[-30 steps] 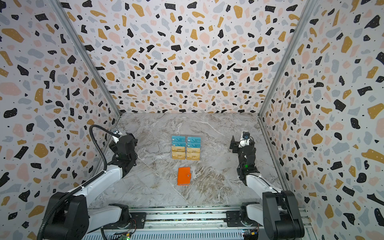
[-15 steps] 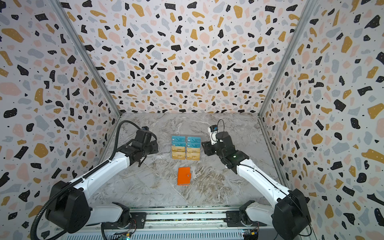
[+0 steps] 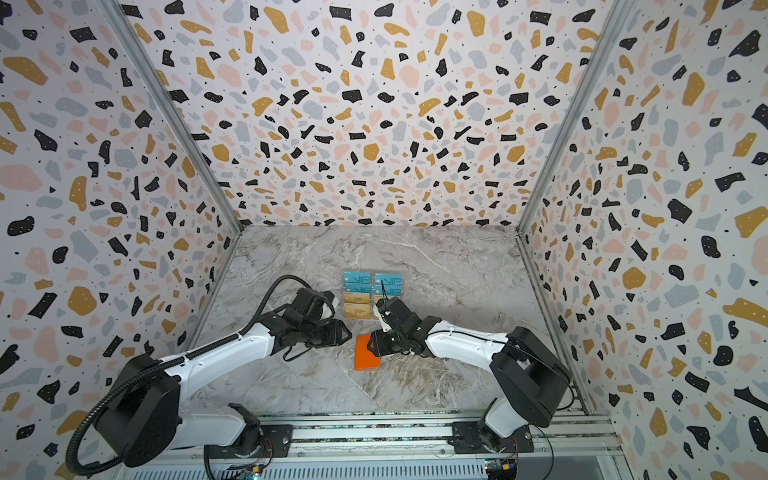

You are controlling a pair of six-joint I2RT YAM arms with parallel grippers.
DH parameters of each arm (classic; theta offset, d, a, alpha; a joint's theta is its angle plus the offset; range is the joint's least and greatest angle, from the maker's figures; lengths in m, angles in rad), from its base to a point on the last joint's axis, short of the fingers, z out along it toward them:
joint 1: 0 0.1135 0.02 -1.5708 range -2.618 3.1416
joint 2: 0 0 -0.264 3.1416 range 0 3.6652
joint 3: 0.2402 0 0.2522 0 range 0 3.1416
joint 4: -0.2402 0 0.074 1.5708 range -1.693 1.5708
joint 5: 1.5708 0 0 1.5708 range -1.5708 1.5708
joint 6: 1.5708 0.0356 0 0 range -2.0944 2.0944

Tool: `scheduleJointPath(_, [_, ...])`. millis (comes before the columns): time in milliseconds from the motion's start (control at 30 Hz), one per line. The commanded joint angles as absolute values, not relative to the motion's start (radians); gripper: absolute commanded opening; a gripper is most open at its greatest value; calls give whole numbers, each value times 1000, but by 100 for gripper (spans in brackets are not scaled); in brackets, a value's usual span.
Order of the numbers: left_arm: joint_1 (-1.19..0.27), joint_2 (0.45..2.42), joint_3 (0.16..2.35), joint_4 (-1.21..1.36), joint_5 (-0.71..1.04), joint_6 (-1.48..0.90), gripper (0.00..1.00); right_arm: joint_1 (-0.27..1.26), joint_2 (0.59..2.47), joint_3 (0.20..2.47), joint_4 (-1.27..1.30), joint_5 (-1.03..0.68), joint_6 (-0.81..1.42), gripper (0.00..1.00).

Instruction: Put the credit cards into the card holder

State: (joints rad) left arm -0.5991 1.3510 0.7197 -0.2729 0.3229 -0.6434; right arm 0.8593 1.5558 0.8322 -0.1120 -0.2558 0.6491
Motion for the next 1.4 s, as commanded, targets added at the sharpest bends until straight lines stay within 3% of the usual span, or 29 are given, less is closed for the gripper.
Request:
scheduleJointPath(0, [-620, 1375, 690, -190, 374, -702, 48, 859, 1557, 854, -94, -264, 661, 41])
scheduleJointPath(300, [-630, 1422, 630, -86, 394, -743, 51, 853, 1583, 785, -39, -230, 605, 32])
scheduleJointPath(867, [-630, 1527, 594, 35, 470, -759, 53, 832, 1637, 714, -27, -241, 604, 29])
scheduleJointPath(1367, [-631, 1442, 499, 400, 627, -928, 52, 793, 1637, 666, 29, -297, 620, 26])
